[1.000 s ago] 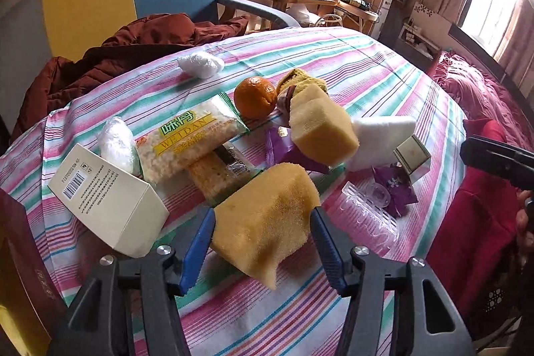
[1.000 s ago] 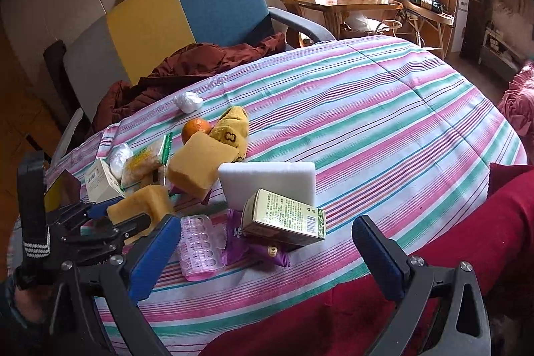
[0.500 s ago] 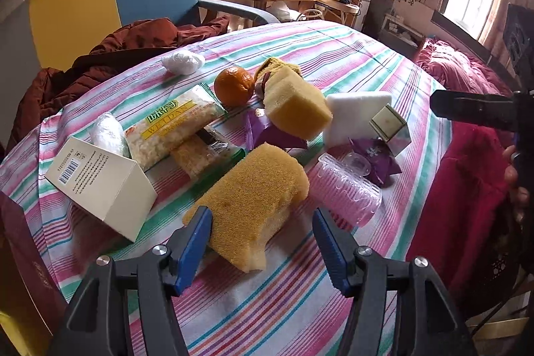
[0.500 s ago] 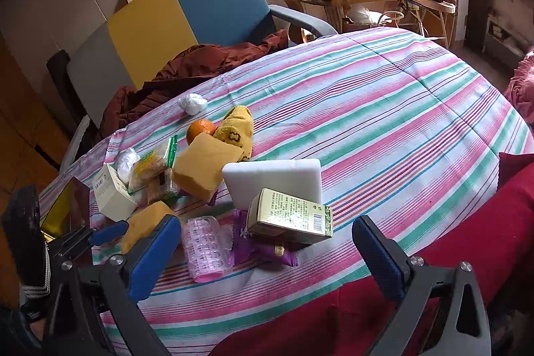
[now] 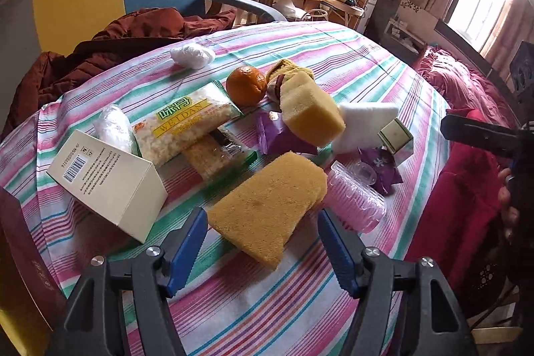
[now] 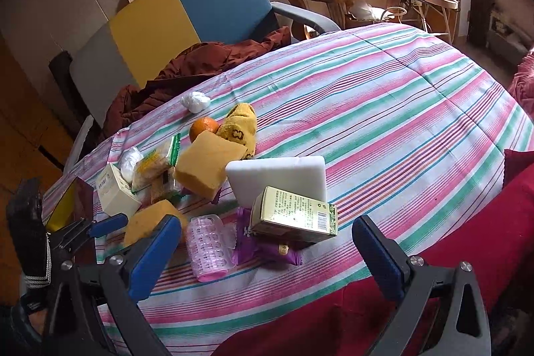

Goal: Organize objects
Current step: 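Grasp the yellow sponge with the left tool while the right tool approaches the green-labelled box, then carry the yellow sponge with the left tool while the right tool grasps the green-labelled box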

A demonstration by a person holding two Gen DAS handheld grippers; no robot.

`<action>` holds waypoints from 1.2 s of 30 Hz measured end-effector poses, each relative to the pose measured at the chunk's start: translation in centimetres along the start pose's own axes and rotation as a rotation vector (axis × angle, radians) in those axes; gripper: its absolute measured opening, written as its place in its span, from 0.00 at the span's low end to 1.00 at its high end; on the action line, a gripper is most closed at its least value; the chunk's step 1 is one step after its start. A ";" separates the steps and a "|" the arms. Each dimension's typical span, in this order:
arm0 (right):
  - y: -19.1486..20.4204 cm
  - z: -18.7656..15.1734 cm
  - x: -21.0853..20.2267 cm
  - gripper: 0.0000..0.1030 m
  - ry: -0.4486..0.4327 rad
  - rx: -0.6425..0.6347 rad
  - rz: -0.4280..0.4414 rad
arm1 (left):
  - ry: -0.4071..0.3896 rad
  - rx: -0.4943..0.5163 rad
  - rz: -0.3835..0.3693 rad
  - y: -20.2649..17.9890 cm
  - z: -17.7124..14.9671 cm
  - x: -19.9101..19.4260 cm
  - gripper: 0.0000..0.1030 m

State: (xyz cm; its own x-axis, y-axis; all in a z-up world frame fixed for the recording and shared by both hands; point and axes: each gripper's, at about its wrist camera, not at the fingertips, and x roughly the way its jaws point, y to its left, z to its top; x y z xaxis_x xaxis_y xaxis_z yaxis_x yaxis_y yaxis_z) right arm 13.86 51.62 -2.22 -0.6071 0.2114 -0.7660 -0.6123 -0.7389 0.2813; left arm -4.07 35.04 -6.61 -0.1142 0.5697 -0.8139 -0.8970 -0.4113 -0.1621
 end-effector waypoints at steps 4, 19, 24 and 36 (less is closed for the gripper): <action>-0.1 0.0 0.0 1.00 0.000 0.008 0.009 | 0.003 0.081 -0.006 -0.1 1.1 0.1 0.70; -0.4 0.5 1.4 1.00 0.114 0.024 -0.025 | 0.021 0.035 -0.011 -0.4 0.2 1.5 0.53; -1.5 2.0 3.4 1.00 0.239 0.049 -0.004 | -0.013 -0.026 -0.026 -0.3 -1.2 -0.2 0.53; -4.1 3.5 9.0 1.00 0.414 0.137 -0.024 | -0.057 -0.108 -0.060 -0.4 -3.7 -3.7 0.53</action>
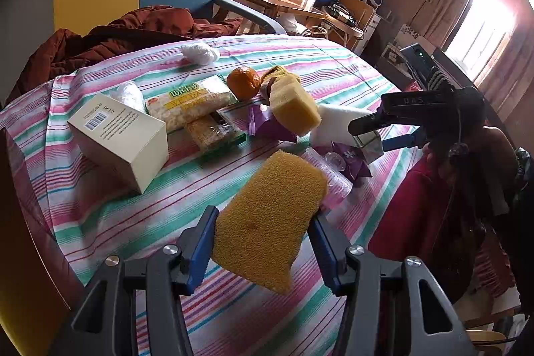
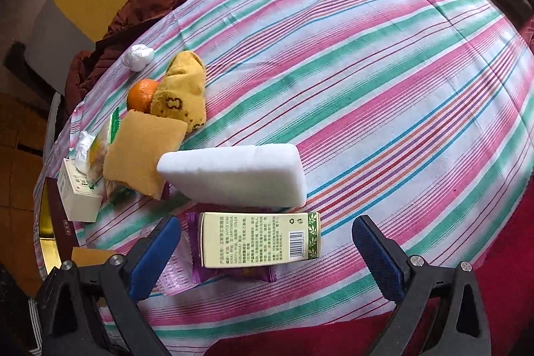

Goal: Organize objects
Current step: 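Carry the yellow sponge with the left tool while the right tool grasps the green-labelled box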

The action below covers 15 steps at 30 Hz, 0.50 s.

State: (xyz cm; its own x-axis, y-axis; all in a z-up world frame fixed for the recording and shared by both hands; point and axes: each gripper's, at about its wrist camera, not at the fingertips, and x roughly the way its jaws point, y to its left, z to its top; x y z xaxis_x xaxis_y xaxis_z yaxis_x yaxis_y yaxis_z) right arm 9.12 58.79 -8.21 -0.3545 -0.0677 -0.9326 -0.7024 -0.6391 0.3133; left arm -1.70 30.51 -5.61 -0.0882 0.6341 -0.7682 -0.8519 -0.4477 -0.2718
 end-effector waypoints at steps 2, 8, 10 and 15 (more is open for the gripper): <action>0.2 0.1 0.3 0.96 0.018 -0.006 0.002 | -0.007 -0.012 0.002 0.0 -0.4 -0.5 0.53; 1.1 -1.2 -0.8 0.74 -0.002 -0.060 0.007 | -0.035 -0.047 0.015 0.4 -1.5 -2.4 0.53; 1.3 -1.9 -1.6 0.74 -0.025 -0.064 0.009 | -0.045 -0.058 0.029 0.5 -1.9 -3.1 0.53; 2.8 -4.0 -4.8 0.74 -0.115 -0.114 0.019 | -0.084 -0.113 0.073 1.4 -2.9 -5.2 0.54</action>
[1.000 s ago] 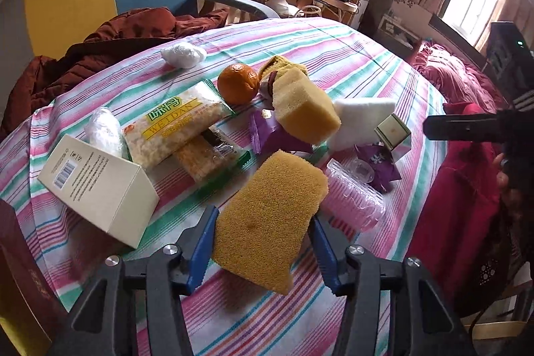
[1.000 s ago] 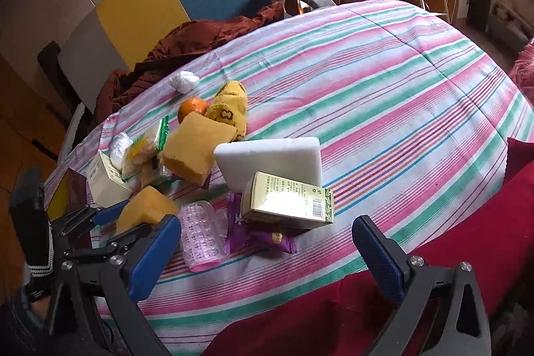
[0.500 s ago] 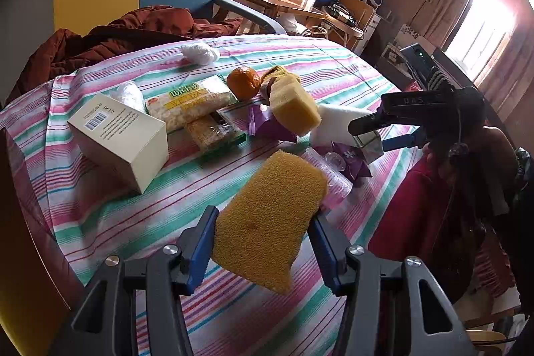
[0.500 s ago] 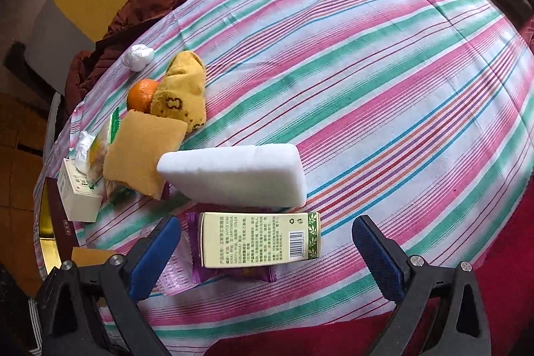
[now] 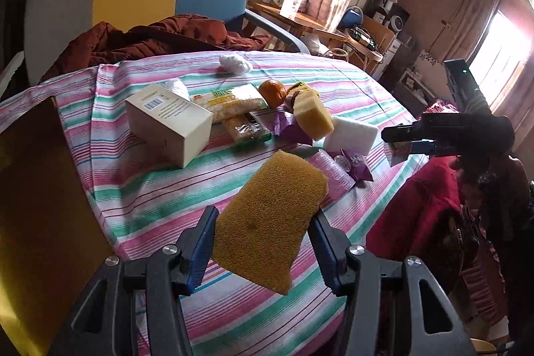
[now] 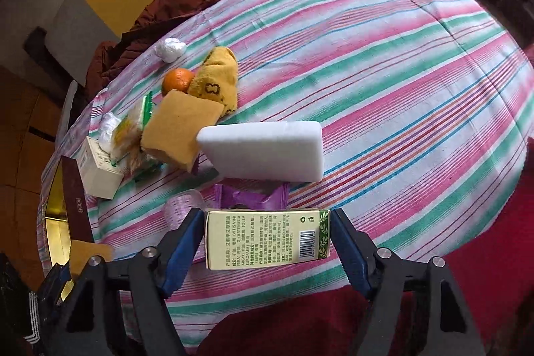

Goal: Organize objects
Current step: 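Carry the yellow sponge with the left tool while the right tool grasps the green-labelled box, then release the sponge and the green-labelled box into the gold tray with both tools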

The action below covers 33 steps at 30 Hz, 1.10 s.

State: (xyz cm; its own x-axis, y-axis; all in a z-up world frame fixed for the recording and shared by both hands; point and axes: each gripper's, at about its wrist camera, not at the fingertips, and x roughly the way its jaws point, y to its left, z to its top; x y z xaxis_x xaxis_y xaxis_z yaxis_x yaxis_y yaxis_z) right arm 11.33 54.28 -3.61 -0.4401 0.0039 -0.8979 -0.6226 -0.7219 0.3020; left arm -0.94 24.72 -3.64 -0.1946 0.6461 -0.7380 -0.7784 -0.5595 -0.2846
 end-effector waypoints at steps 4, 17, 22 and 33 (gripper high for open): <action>3.9 -0.6 -1.7 0.74 -0.062 -0.086 0.039 | -0.057 -0.067 0.053 2.0 -0.3 -3.0 0.54; 25.8 -6.5 1.3 0.74 -0.064 -0.504 0.306 | -0.195 -0.395 0.496 14.4 -6.6 -14.0 0.54; 32.4 -9.7 3.6 0.74 -0.014 -0.620 0.352 | -0.190 -0.491 0.590 17.6 -10.1 -15.7 0.55; 39.3 -14.7 7.8 0.88 0.071 -0.747 0.368 | -0.188 -0.540 0.718 18.4 -12.6 -17.3 0.62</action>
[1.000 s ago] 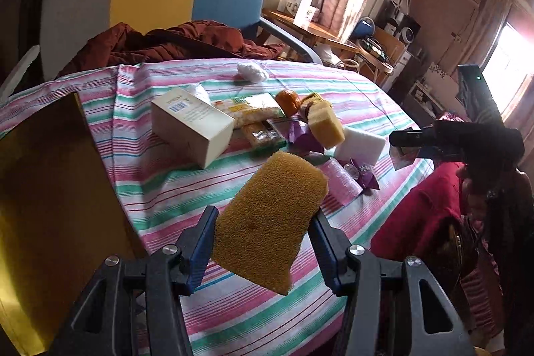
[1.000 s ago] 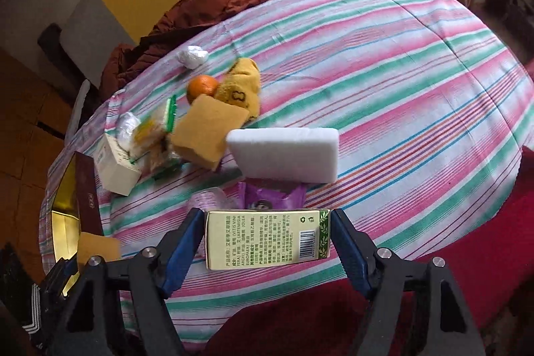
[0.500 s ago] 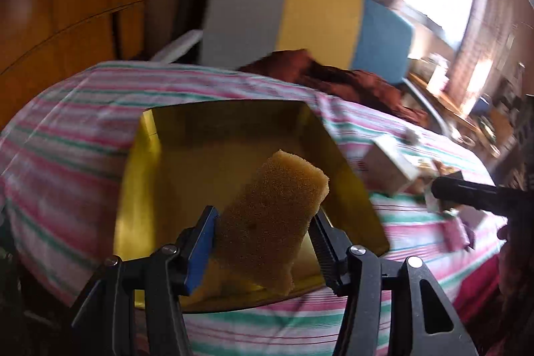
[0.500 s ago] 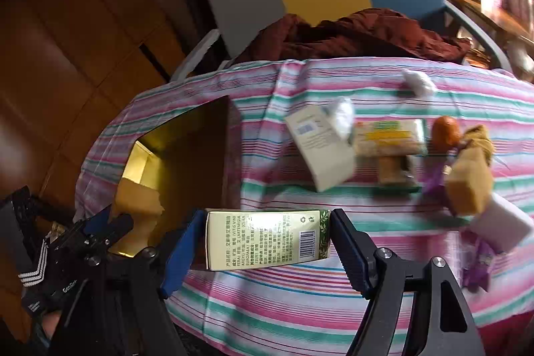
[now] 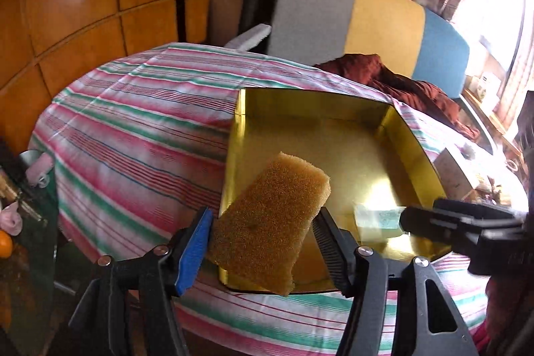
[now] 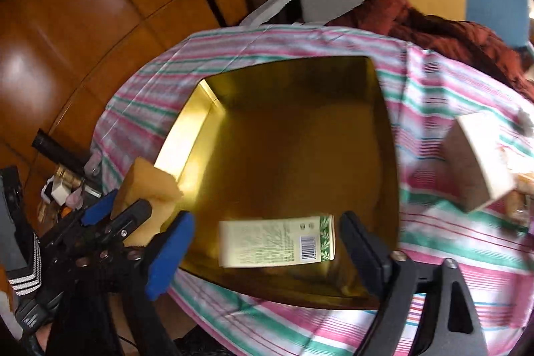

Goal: Organize objects
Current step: 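Release the sponge and the green-labelled box into the gold tray with both tools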

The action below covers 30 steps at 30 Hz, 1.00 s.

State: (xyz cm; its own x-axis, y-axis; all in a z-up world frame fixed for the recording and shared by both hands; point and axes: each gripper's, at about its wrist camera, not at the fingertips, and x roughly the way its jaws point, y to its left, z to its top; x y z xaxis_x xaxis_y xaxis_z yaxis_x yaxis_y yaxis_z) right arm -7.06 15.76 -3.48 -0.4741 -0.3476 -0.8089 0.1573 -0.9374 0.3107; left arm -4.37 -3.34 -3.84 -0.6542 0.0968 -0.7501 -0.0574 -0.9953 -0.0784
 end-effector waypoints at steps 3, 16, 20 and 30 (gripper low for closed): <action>0.3 -0.6 0.8 0.88 0.014 0.009 0.026 | -0.008 -0.014 0.019 0.2 0.1 -0.3 0.63; 1.9 -3.5 -2.4 1.00 -0.166 -0.066 -0.188 | -0.079 0.033 0.033 -1.6 0.9 -2.6 0.64; 2.1 -3.8 -3.3 1.00 -0.207 -0.095 -0.240 | -0.082 0.046 0.029 -2.3 0.9 -3.0 0.64; 1.2 -4.3 -5.0 1.00 -0.281 -0.071 -0.306 | -0.083 0.081 0.021 -3.8 0.7 -3.3 0.64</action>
State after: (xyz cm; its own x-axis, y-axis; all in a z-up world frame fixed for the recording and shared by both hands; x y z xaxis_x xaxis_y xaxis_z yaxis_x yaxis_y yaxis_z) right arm -0.83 16.29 -1.23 -0.7248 -0.0434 -0.6876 0.0276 -0.9990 0.0341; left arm -2.53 0.11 -0.54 -0.7158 0.0778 -0.6939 -0.1010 -0.9949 -0.0074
